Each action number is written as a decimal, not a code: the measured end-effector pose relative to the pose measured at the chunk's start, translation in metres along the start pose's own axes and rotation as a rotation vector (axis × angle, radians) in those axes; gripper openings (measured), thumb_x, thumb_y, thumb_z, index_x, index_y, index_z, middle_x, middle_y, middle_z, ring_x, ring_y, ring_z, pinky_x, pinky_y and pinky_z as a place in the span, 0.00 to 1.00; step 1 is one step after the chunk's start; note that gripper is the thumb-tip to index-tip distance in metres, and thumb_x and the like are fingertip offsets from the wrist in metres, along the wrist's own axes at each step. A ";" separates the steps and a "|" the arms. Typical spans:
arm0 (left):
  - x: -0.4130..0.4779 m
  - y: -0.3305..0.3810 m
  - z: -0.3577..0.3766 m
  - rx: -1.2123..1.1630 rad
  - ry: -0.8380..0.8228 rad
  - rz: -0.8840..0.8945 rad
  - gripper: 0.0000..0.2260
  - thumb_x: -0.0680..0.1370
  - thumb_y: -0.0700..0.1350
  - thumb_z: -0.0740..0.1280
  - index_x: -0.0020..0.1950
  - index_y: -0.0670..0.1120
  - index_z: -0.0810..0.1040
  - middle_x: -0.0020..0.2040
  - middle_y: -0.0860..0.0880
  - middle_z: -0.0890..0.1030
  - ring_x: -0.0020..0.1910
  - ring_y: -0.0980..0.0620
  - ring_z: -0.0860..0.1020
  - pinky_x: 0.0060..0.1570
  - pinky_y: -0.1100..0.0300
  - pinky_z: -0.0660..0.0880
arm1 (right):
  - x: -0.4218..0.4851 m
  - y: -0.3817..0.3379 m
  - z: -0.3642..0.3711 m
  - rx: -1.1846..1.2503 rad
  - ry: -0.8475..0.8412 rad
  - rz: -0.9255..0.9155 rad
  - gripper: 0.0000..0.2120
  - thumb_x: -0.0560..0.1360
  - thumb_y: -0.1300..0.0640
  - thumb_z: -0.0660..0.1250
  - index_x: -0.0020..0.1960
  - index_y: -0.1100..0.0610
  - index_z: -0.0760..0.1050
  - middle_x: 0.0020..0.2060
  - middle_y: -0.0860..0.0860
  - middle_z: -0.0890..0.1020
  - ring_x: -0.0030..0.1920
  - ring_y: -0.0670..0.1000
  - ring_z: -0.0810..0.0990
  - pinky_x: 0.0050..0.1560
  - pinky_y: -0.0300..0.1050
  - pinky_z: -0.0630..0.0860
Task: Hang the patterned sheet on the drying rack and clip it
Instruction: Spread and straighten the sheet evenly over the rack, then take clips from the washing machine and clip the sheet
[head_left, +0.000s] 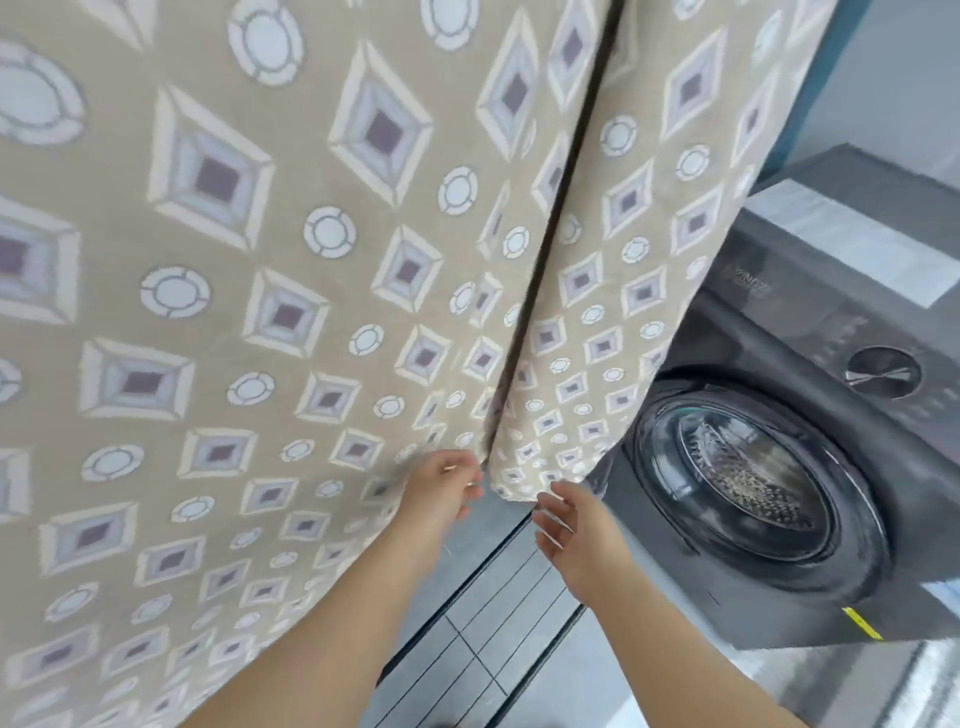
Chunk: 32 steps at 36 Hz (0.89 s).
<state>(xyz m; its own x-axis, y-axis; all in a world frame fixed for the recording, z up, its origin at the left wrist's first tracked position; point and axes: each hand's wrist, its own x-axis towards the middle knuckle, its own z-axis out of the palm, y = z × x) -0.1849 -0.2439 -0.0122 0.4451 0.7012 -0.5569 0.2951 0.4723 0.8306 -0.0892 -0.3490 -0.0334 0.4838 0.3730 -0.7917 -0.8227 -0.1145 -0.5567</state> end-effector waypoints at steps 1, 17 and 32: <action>0.000 0.010 0.013 0.026 -0.023 0.026 0.07 0.79 0.41 0.61 0.42 0.49 0.73 0.39 0.50 0.77 0.38 0.55 0.76 0.40 0.61 0.69 | -0.003 -0.015 -0.004 0.020 -0.010 -0.025 0.04 0.77 0.58 0.63 0.45 0.57 0.74 0.41 0.52 0.78 0.37 0.50 0.75 0.38 0.41 0.71; 0.010 0.115 0.267 0.190 -0.231 0.297 0.09 0.79 0.39 0.59 0.41 0.50 0.73 0.39 0.51 0.78 0.36 0.57 0.76 0.37 0.64 0.69 | -0.003 -0.238 -0.136 -0.048 0.064 -0.426 0.04 0.76 0.63 0.62 0.44 0.58 0.74 0.38 0.55 0.79 0.32 0.51 0.73 0.36 0.42 0.69; 0.004 0.131 0.442 0.574 -0.430 0.504 0.07 0.77 0.45 0.61 0.43 0.56 0.74 0.47 0.55 0.79 0.51 0.54 0.78 0.47 0.61 0.71 | 0.001 -0.353 -0.288 -0.216 0.712 -0.905 0.09 0.75 0.63 0.58 0.53 0.54 0.72 0.40 0.48 0.77 0.39 0.49 0.74 0.40 0.43 0.66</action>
<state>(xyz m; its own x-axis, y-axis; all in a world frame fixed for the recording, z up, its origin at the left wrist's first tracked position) 0.2297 -0.4152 0.0958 0.8831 0.4371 -0.1702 0.3063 -0.2624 0.9151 0.2876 -0.5736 0.0894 0.9811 -0.1934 -0.0091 -0.0585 -0.2513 -0.9662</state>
